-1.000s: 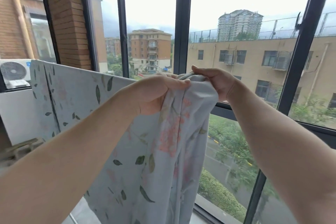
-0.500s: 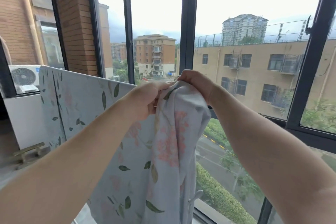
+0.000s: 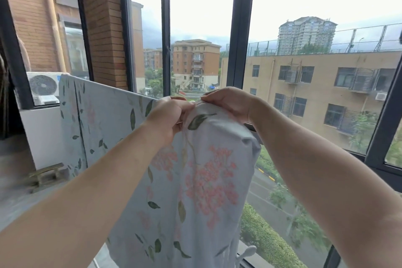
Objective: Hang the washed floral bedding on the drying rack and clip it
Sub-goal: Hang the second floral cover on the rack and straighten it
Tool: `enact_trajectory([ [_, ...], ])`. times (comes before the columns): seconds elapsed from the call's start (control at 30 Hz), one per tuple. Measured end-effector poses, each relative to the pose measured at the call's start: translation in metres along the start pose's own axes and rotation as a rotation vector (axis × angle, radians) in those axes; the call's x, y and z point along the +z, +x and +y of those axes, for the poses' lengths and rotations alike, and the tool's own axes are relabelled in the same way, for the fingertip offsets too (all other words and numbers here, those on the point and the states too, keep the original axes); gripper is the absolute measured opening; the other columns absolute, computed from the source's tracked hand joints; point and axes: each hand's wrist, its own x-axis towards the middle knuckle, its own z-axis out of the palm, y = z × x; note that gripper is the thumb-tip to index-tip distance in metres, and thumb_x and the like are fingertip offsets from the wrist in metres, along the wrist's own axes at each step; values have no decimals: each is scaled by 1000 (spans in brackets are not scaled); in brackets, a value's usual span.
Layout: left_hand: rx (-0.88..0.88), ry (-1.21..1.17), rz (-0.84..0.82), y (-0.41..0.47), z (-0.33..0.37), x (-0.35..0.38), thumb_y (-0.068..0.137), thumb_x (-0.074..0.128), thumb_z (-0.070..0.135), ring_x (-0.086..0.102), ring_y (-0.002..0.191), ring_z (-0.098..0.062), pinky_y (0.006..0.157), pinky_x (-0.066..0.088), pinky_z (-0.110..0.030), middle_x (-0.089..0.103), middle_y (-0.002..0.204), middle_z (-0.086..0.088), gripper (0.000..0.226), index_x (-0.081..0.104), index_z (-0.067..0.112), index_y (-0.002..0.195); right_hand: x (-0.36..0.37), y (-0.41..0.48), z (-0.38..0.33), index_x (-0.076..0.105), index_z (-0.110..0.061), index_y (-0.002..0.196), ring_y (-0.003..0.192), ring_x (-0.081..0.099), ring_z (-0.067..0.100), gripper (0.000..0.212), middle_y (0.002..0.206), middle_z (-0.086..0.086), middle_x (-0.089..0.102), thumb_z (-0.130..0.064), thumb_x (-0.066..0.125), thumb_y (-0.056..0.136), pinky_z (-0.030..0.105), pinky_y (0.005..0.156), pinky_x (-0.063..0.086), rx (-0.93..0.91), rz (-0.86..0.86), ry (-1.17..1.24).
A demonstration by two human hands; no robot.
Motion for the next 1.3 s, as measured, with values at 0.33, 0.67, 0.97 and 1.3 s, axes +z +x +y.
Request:
enact_trajectory([
  [0.33,254,169,374,10,-15,-4,81,74,8,65,77,-15,67,54,-26,69,85,-3,21,58,20,78,12,34,14,66,-9,91,80,63,15,11,91,5,64,-4,56,89,27,78,51,-98,22,-72],
  [0.67,572,652,543,-12,-31,5,88,64,22,55,86,-16,70,43,-22,58,95,2,11,55,18,94,15,-3,27,61,4,127,99,66,24,34,121,20,66,-1,60,94,29,81,58,-177,203,-19],
  [0.97,1310,1100,207,-97,-74,37,90,59,58,42,51,-19,53,40,-32,41,55,4,52,42,18,62,30,-86,70,71,-11,92,81,62,19,15,85,5,67,0,67,83,27,72,47,-451,358,244],
  [1.3,1233,1182,250,-110,-73,34,76,63,23,33,44,-22,49,25,-25,41,50,2,35,30,22,63,51,-126,98,66,-20,105,92,63,29,41,104,9,67,-6,79,69,43,84,46,-418,509,-7],
])
